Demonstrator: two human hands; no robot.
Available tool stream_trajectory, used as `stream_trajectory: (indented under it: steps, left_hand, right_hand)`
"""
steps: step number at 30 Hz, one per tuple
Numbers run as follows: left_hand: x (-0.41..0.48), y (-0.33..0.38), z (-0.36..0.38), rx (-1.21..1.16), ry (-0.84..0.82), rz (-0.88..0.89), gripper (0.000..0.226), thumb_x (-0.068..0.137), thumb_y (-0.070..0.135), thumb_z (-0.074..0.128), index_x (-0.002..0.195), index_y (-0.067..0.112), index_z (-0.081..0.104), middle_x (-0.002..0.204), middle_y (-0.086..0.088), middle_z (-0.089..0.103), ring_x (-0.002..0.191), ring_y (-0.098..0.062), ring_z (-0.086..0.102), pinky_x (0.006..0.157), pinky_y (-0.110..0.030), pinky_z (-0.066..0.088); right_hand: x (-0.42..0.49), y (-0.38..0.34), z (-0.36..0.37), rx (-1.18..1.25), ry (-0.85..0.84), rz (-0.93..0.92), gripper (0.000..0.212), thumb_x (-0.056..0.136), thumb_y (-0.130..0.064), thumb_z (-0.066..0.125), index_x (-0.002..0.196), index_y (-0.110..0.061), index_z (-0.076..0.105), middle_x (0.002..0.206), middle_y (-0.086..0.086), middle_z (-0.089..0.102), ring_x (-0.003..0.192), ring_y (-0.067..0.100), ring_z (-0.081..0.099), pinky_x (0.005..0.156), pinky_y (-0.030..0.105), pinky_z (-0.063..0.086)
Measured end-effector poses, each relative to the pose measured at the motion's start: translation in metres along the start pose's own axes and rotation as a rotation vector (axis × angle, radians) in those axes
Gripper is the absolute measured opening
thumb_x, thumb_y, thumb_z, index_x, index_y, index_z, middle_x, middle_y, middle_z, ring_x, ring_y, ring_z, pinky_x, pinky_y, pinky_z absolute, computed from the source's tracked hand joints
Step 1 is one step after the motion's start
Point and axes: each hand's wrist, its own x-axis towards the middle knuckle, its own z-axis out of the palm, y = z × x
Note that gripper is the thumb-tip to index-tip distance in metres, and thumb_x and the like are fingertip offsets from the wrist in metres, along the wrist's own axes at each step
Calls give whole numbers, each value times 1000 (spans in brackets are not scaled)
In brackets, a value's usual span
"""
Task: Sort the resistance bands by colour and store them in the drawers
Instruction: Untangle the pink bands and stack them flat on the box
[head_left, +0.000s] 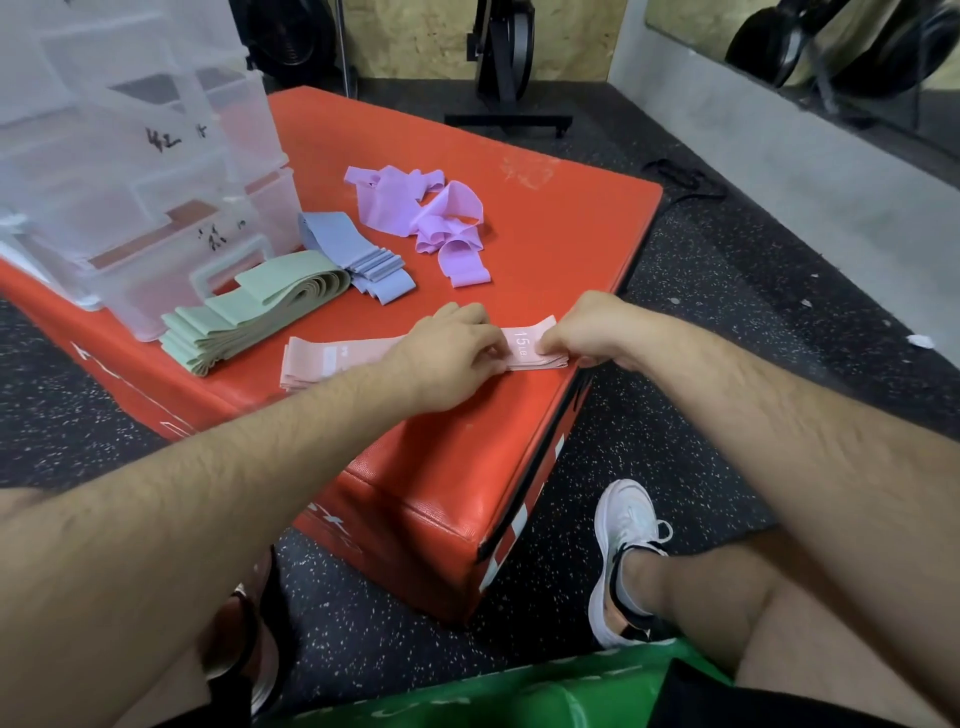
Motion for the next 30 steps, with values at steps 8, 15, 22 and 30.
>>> stream_trajectory:
  steps: [8, 15, 22, 30]
  left_hand:
    - [-1, 1, -1, -78, -25, -87, 22, 91, 42, 51, 105, 37, 68, 102, 10, 54, 100, -20, 49, 92, -43, 45]
    - [10, 23, -11, -458, 3, -183, 19, 97, 23, 53, 103, 23, 70, 98, 10, 68, 93, -9, 61, 85, -23, 45]
    - [15, 22, -37, -1054, 107, -413, 28, 97, 38, 56, 102, 11, 65, 96, -3, 70, 93, -19, 70, 76, -33, 56]
    - [-2, 8, -70, -1217, 144, -527, 25, 90, 35, 68, 88, 11, 64, 69, -1, 66, 73, -21, 68, 83, -40, 57]
  right_hand:
    - [-5, -3, -1, -8, -43, 15, 18, 85, -17, 72, 97, -5, 68, 87, 10, 68, 64, 17, 55, 53, 25, 43]
    - [-17, 2, -38, -100, 121, -31, 23, 78, -22, 70, 91, -3, 68, 91, 9, 70, 82, 23, 69, 69, 38, 62]
    - [-45, -37, -27, -157, 270, -290, 22, 74, -25, 69, 66, -7, 62, 61, 10, 48, 54, 21, 41, 52, 30, 31]
    - [-50, -80, 15, -45, 77, -510, 21, 83, -32, 71, 73, -14, 68, 60, -1, 67, 56, 17, 59, 59, 38, 49]
